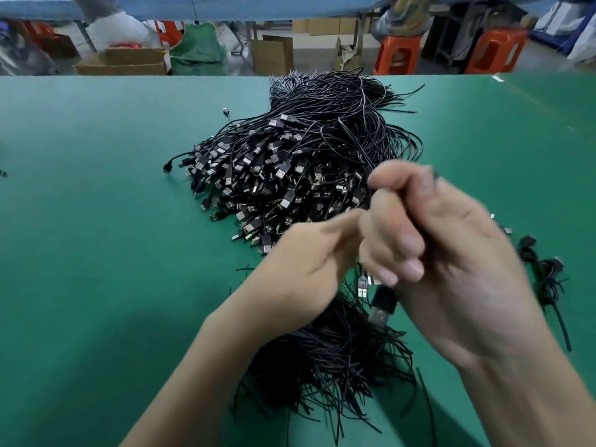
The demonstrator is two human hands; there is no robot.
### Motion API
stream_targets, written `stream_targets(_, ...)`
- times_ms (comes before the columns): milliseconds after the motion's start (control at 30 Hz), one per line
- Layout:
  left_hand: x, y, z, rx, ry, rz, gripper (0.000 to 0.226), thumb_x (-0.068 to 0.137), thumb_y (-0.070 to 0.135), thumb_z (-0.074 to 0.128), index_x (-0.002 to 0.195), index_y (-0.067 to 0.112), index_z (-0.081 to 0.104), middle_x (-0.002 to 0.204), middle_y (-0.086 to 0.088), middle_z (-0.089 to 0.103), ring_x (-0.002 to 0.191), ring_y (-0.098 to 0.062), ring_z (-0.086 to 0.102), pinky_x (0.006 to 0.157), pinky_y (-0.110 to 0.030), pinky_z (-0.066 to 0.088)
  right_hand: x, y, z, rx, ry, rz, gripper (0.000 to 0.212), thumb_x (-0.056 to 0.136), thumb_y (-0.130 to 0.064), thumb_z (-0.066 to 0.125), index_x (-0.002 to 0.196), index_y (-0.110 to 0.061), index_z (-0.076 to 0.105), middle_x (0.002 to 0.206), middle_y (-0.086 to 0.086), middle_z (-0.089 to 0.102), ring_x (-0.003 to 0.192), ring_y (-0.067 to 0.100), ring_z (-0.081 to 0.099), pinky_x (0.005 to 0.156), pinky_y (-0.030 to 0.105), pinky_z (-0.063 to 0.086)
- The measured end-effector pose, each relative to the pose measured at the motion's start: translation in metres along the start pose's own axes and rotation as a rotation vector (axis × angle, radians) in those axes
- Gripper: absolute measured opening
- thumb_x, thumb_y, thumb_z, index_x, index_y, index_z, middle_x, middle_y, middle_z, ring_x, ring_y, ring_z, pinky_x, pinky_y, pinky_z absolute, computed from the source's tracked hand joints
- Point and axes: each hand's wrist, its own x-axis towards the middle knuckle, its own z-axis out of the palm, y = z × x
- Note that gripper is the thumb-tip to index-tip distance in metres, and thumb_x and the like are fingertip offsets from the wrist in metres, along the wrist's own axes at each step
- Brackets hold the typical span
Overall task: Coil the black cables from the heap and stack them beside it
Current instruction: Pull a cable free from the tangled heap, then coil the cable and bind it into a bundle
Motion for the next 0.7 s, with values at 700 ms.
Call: stream_targets(700,0.001,0.005,-0.009,0.084,0.012,0.106,0.030,0.106,0.007,0.040,0.113,0.018,0.066,0.094,-0.001,0.068,0.083,-0.024,0.063,0.077,-0.044,0.052,0.001,0.003,-0.011,-0.068,0.017,0.109,0.041,0.105,-0.038,0.039,0.088,-0.019,0.071,0.050,-0.009,0.046,0.043,0.006,0.033,0.044,0.019,0.032)
